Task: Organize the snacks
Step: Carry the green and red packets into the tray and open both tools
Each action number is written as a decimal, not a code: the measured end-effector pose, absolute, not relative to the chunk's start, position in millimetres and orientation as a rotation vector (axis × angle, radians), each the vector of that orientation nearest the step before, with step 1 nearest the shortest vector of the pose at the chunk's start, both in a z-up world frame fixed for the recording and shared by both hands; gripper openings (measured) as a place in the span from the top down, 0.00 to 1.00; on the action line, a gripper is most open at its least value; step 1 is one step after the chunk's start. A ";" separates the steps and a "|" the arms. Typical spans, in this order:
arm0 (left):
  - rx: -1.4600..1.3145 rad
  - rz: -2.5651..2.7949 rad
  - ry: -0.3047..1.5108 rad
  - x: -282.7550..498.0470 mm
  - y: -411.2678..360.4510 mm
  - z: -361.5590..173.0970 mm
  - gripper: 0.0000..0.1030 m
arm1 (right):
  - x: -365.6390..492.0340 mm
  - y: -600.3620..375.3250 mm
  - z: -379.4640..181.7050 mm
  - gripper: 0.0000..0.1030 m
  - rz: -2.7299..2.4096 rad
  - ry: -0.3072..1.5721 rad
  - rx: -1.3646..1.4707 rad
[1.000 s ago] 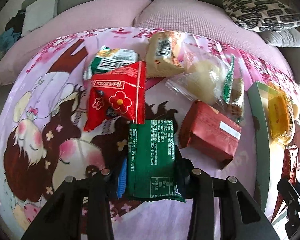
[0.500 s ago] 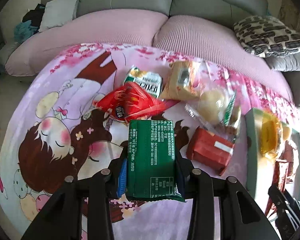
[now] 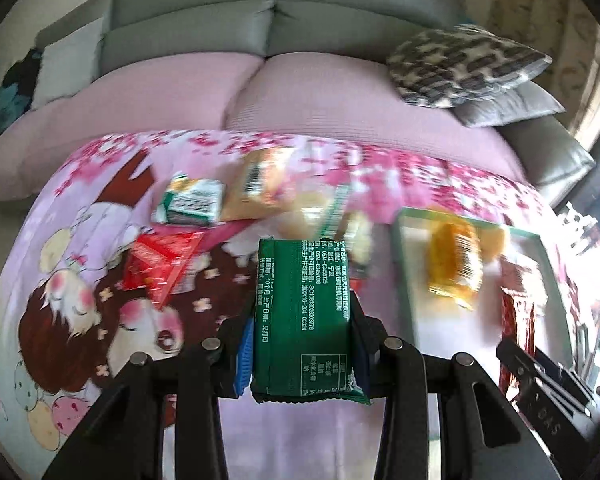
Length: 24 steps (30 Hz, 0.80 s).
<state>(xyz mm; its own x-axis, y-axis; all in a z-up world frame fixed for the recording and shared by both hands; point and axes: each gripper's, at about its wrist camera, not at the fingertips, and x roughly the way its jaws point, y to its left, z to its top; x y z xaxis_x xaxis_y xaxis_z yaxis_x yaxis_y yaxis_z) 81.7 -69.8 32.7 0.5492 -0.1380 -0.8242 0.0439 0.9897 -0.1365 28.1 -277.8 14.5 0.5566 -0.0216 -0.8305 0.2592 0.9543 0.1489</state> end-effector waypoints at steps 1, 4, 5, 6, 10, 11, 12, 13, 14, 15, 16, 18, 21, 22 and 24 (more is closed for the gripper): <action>-0.093 -0.135 0.981 79.8 -78.4 34.4 0.60 | 25.5 -285.2 15.8 0.53 -0.188 0.963 0.276; -0.068 -0.200 0.979 75.2 -98.7 37.2 0.60 | 14.5 -310.7 18.4 0.53 -0.252 0.948 0.311; -0.060 -0.225 0.981 73.7 -106.7 37.4 0.60 | 10.9 -319.2 18.8 0.53 -0.274 0.944 0.324; -0.050 -0.253 0.984 71.8 -116.2 37.4 0.60 | 6.8 -329.3 18.7 0.53 -0.298 0.940 0.338; -0.006 -0.339 0.988 63.9 -149.5 37.1 0.60 | -6.1 -368.2 14.6 0.53 -0.398 0.937 0.400; 0.002 -0.349 0.987 62.9 -154.3 36.5 0.60 | -7.6 -375.1 13.4 0.53 -0.414 0.936 0.412; 0.016 -0.368 0.987 61.4 -163.4 35.1 0.60 | -10.1 -384.8 12.2 0.53 -0.435 0.932 0.429; 0.022 -0.377 0.987 60.1 -167.7 34.4 0.60 | -10.9 -389.8 11.5 0.53 -0.444 0.929 0.439; 0.029 -0.389 0.989 59.2 -173.6 32.9 0.60 | -10.5 -394.9 11.0 0.53 -0.453 0.923 0.449; 0.037 -0.402 0.992 58.9 -180.0 30.5 0.60 | -10.2 -397.8 10.7 0.53 -0.456 0.919 0.453; 0.041 -0.409 0.994 59.2 -182.7 28.9 0.60 | -8.5 -401.0 10.1 0.53 -0.458 0.913 0.456; 0.050 -0.420 1.011 60.7 -191.1 21.5 0.60 | -6.2 -404.6 8.7 0.53 -0.461 0.907 0.456; 0.047 -0.422 1.034 62.8 -196.2 11.1 0.60 | -2.4 -406.7 4.5 0.53 -0.470 0.898 0.454; 0.047 -0.420 1.038 63.8 -196.9 8.5 0.60 | -0.4 -408.0 3.8 0.53 -0.471 0.886 0.454; 0.051 -0.417 1.042 65.6 -198.1 2.7 0.60 | 1.6 -407.9 3.5 0.53 -0.468 0.870 0.457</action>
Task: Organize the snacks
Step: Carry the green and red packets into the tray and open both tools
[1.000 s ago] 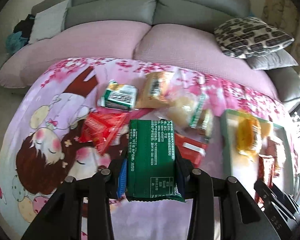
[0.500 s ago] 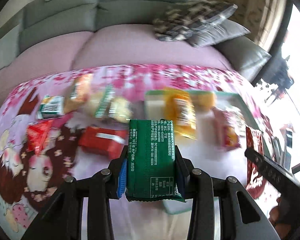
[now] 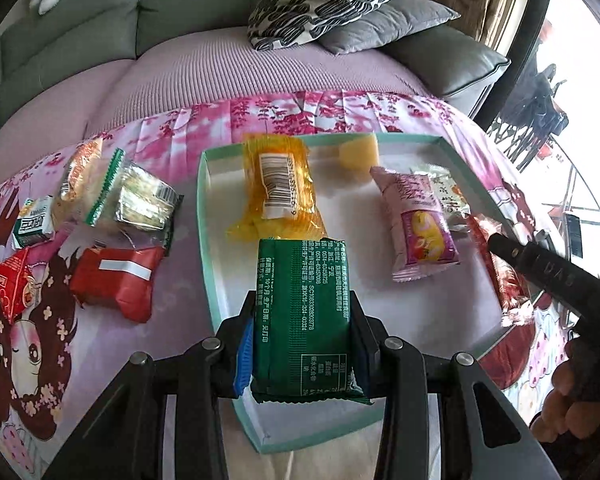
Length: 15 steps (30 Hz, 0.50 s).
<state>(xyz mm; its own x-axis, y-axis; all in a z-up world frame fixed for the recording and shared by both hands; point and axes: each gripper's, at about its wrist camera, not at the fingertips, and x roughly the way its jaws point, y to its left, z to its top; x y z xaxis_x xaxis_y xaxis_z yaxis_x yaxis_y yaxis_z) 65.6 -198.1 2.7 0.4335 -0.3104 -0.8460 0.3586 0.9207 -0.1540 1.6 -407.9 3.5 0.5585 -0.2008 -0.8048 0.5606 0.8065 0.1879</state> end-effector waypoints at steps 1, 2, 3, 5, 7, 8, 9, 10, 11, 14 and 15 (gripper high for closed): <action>0.056 -0.415 1.044 66.1 -199.6 0.5 0.60 | 3.8 -407.6 3.4 0.53 -0.464 0.867 0.449; 0.058 -0.413 1.046 67.4 -200.5 -0.8 0.60 | 5.1 -407.1 2.8 0.53 -0.462 0.869 0.443; 0.065 -0.412 1.048 67.5 -201.9 -3.2 0.60 | 6.6 -406.1 1.5 0.53 -0.462 0.877 0.435; 0.077 -0.409 1.059 67.6 -204.4 -8.0 0.60 | 9.3 -404.8 -2.6 0.53 -0.472 0.903 0.419; 0.084 -0.410 1.070 66.9 -206.1 -12.9 0.60 | 9.5 -405.6 -4.8 0.53 -0.476 0.913 0.417; 0.087 -0.409 1.071 67.0 -206.2 -13.6 0.60 | 9.4 -406.2 -5.5 0.53 -0.474 0.917 0.421; 0.093 -0.408 1.072 66.7 -206.8 -15.1 0.60 | 8.7 -406.1 -5.7 0.53 -0.474 0.920 0.422; 0.095 -0.408 1.073 66.9 -206.9 -16.2 0.60 | 8.6 -406.4 -6.5 0.53 -0.476 0.925 0.421; 0.097 -0.405 1.077 66.9 -206.9 -17.8 0.60 | 8.2 -406.5 -7.4 0.53 -0.475 0.932 0.424; 0.099 -0.401 1.089 68.6 -206.9 -21.6 0.60 | 7.9 -407.3 -11.4 0.53 -0.471 0.950 0.438; 0.098 -0.398 1.094 68.9 -206.4 -23.1 0.60 | 7.9 -407.1 -11.4 0.53 -0.470 0.952 0.436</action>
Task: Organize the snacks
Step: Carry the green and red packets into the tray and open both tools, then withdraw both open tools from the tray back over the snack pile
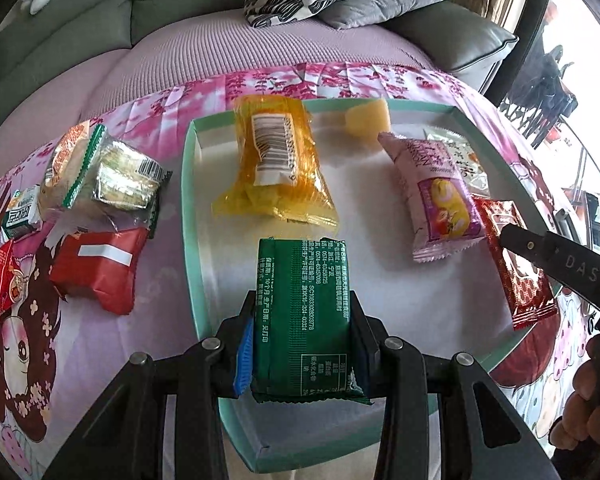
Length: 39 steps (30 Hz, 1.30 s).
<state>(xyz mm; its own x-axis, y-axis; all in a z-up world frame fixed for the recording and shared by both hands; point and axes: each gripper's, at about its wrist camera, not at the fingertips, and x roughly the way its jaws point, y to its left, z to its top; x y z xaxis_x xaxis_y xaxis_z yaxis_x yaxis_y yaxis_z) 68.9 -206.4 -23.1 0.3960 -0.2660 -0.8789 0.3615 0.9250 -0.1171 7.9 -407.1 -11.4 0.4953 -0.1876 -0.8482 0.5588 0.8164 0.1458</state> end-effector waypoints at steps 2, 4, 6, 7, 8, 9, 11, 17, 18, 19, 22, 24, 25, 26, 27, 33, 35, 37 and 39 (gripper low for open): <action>0.090 -0.398 1.095 69.7 -205.8 -24.3 0.57 | 7.4 -406.1 -10.0 0.53 -0.469 0.953 0.429; 0.090 -0.394 1.086 70.5 -206.1 -22.5 0.46 | 7.2 -405.6 -9.6 0.52 -0.469 0.958 0.425; 0.090 -0.398 1.076 70.0 -205.1 -19.7 0.42 | 7.0 -405.9 -10.4 0.45 -0.469 0.963 0.428; 0.089 -0.399 1.077 70.1 -205.2 -18.6 0.41 | 6.6 -406.1 -10.9 0.41 -0.470 0.968 0.428; 0.088 -0.398 1.075 70.0 -205.2 -17.3 0.39 | 6.0 -406.3 -10.8 0.41 -0.470 0.968 0.428; 0.089 -0.398 1.070 69.6 -204.8 -15.5 0.35 | 5.5 -406.5 -10.5 0.40 -0.469 0.967 0.428; 0.090 -0.395 1.064 69.2 -203.8 -12.4 0.33 | 4.9 -406.4 -9.5 0.32 -0.471 0.964 0.422; 0.057 -0.385 1.046 70.7 -196.3 -1.9 0.21 | 4.3 -403.0 -6.9 0.16 -0.459 0.951 0.398; 0.057 -0.374 1.042 71.0 -194.4 -0.8 0.21 | 4.7 -402.5 -6.6 0.16 -0.456 0.950 0.394; 0.052 -0.370 1.043 71.4 -192.3 0.0 0.21 | 4.8 -402.1 -6.2 0.16 -0.454 0.950 0.395; 0.025 -0.361 1.041 72.6 -186.3 3.3 0.21 | 2.5 -403.7 -4.2 0.07 -0.462 0.937 0.397; 0.008 -0.342 1.029 73.4 -180.4 7.7 0.21 | -1.9 -405.8 -0.8 0.00 -0.473 0.925 0.400; 0.003 -0.332 1.025 73.8 -177.3 9.3 0.21 | -3.9 -406.9 0.9 0.00 -0.478 0.920 0.399; -0.002 -0.318 1.024 74.6 -174.2 10.7 0.21 | -6.7 -408.3 3.4 0.00 -0.488 0.912 0.399; -0.009 -0.301 1.022 75.3 -169.9 12.0 0.21 | -9.0 -409.5 5.2 0.00 -0.493 0.906 0.400; -0.070 -0.216 1.031 82.5 -143.1 10.9 0.06 | -11.9 -411.3 8.3 0.00 -0.495 0.892 0.404; -0.089 -0.189 1.040 85.5 -134.2 8.8 0.06 | -11.1 -410.9 7.0 0.00 -0.492 0.896 0.405; -0.106 -0.148 1.059 87.6 -124.0 5.5 0.06 | -10.2 -410.1 6.2 0.00 -0.485 0.900 0.404; -0.123 -0.104 1.084 90.5 -111.9 0.2 0.06 | -9.7 -408.6 6.6 0.00 -0.481 0.899 0.397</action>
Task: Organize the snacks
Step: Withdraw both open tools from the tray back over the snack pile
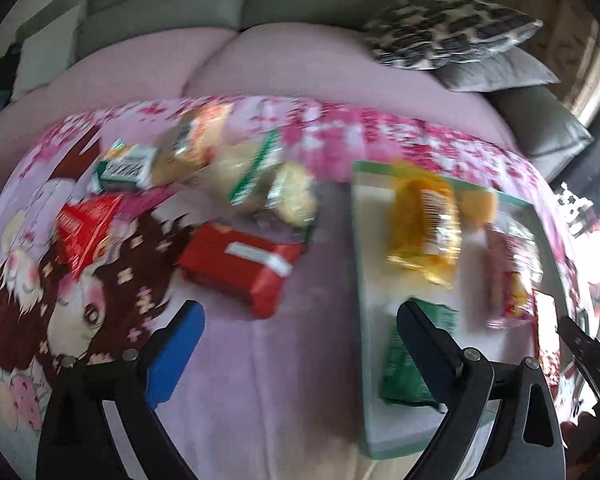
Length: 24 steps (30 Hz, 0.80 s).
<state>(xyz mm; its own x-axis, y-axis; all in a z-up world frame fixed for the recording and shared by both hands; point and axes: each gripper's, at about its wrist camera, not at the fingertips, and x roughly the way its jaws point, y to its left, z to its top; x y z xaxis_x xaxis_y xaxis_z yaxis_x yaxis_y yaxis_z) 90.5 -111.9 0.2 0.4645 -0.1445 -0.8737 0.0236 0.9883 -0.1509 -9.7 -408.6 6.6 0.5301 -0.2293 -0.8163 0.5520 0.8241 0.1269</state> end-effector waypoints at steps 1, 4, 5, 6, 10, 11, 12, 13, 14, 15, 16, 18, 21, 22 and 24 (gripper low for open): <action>-0.128 -0.089 1.090 90.9 -107.6 -1.6 0.06 | -9.1 -406.5 7.7 0.00 -0.480 0.896 0.391; -0.139 -0.052 1.098 90.1 -93.3 -2.2 0.06 | -6.2 -396.4 10.0 0.00 -0.452 0.891 0.381; -0.142 -0.041 1.101 89.4 -89.1 -1.8 0.06 | -3.6 -389.3 11.1 0.00 -0.430 0.890 0.372; -0.148 -0.028 1.103 89.3 -83.3 -1.9 0.06 | -0.9 -381.3 12.0 0.00 -0.412 0.890 0.362; -0.170 0.025 1.117 87.8 -59.4 -2.5 0.06 | 10.4 -347.0 14.7 0.00 -0.323 0.891 0.316; -0.173 0.034 1.120 87.2 -55.4 -2.3 0.06 | 12.0 -339.0 14.9 0.00 -0.304 0.891 0.308; -0.176 0.048 1.125 87.4 -49.0 -3.0 0.06 | 15.0 -327.2 15.4 0.00 -0.276 0.892 0.297; -0.178 0.060 1.131 87.5 -41.6 -4.0 0.06 | 17.4 -317.6 15.3 0.00 -0.251 0.894 0.286; -0.183 0.070 1.136 87.9 -35.3 -5.3 0.06 | 18.9 -310.1 15.4 0.00 -0.233 0.896 0.277; -0.190 0.077 1.139 88.1 -29.4 -5.8 0.06 | 21.8 -297.8 15.5 0.00 -0.205 0.898 0.260; -0.199 0.084 1.140 88.1 -23.0 -6.1 0.06 | 23.8 -289.0 15.4 0.00 -0.191 0.901 0.248; -0.216 0.111 1.137 87.3 -6.4 -5.4 0.06 | 27.9 -270.1 15.6 0.00 -0.160 0.905 0.217; -0.217 0.168 1.130 87.6 16.1 -4.9 0.06 | 34.6 -241.1 15.3 0.00 -0.105 0.914 0.168; -0.216 0.180 1.130 88.7 22.7 -5.7 0.06 | 37.3 -230.7 14.4 0.00 -0.084 0.919 0.153; -0.216 0.204 1.134 88.7 35.9 -6.8 0.06 | 43.5 -211.9 12.2 0.00 -0.043 0.927 0.124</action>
